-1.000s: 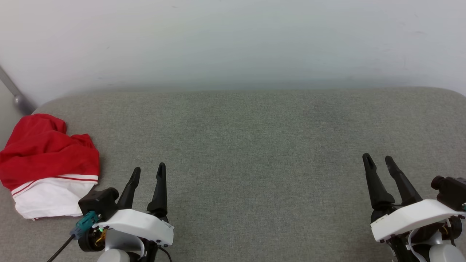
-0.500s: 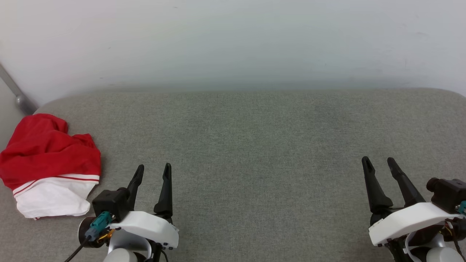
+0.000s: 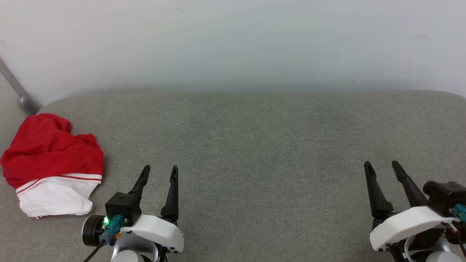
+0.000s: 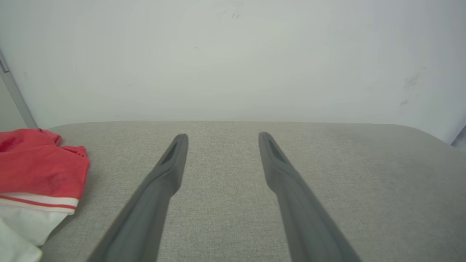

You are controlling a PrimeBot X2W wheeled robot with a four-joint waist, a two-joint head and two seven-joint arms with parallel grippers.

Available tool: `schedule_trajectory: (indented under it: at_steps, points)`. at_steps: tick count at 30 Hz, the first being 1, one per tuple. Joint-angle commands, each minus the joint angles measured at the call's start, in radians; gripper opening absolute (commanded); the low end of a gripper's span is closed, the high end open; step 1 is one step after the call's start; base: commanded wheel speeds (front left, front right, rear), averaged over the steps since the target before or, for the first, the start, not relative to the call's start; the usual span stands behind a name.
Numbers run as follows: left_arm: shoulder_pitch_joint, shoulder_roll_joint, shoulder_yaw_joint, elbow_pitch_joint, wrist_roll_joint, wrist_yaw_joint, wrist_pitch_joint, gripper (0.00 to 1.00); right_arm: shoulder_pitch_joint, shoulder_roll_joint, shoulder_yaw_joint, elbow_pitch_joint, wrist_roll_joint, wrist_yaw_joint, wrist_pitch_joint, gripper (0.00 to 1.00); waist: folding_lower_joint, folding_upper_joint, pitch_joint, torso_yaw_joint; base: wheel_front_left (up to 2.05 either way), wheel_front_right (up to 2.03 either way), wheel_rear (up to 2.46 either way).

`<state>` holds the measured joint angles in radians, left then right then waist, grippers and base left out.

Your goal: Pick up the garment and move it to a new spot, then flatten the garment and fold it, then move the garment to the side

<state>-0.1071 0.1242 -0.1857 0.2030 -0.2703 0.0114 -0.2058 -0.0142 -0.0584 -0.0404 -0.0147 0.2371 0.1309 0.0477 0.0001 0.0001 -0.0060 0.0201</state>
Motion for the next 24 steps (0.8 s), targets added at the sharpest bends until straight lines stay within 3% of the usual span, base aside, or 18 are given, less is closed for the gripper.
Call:
schedule_trajectory:
  at_steps: [1,24]
  points:
    - [-0.012,0.004,-0.004,0.001,0.024,0.004,-0.01,1.0,0.008,0.004,-0.003,-0.011,-0.028,0.0,0.002,1.0,-0.0001,-0.0001,0.0,0.001,0.0,0.0,0.0]
    - [-0.017,-0.016,0.002,0.043,0.127,-0.016,-0.054,1.0,0.018,0.009,-0.021,-0.015,-0.147,0.0,-0.031,1.0,-0.0001,-0.0001,-0.001,-0.001,0.0,0.0,0.0]
